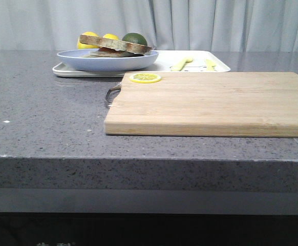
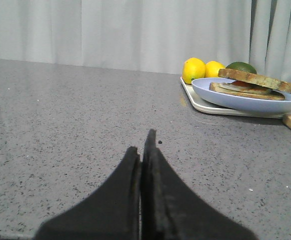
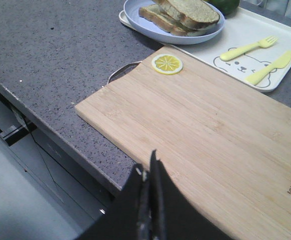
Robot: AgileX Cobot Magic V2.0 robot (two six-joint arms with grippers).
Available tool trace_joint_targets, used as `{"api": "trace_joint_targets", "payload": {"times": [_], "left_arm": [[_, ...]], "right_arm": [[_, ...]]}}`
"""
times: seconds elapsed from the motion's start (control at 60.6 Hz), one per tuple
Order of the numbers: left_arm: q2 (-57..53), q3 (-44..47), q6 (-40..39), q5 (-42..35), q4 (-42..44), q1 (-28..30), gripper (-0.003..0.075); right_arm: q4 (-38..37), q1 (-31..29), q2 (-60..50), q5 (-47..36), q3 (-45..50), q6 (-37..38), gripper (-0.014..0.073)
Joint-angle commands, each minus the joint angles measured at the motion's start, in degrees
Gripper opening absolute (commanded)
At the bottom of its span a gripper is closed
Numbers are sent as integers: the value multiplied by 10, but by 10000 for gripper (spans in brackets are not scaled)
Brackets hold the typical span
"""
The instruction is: Place bread and move sandwich to tray
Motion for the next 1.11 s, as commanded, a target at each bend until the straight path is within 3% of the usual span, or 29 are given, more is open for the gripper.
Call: {"api": "trace_joint_targets", "payload": {"times": [0.0,0.313,0.511,0.709,0.907,1.089], "left_arm": [[-12,3,-6,-48,-5,1,-17],[-12,3,-6,-48,-5,1,-17],[-12,3,-6,-48,-5,1,-17],[-12,3,-6,-48,-5,1,-17],[-12,3,-6,-48,-5,1,-17],[-12,3,-6,-48,-5,1,-17]], "right_arm": [[0,-1,0,-42,-16,-1,-68],[-25,-16,-19,-71,2,-4,-68],[-39,-140,-101,-237,140,-15,-68],[-39,-223,-214,-390,304,-15,-68],[-38,-260,-318,-445,422,-15,-68],[-34,-260,-332,-446,446,-14,-68]]}}
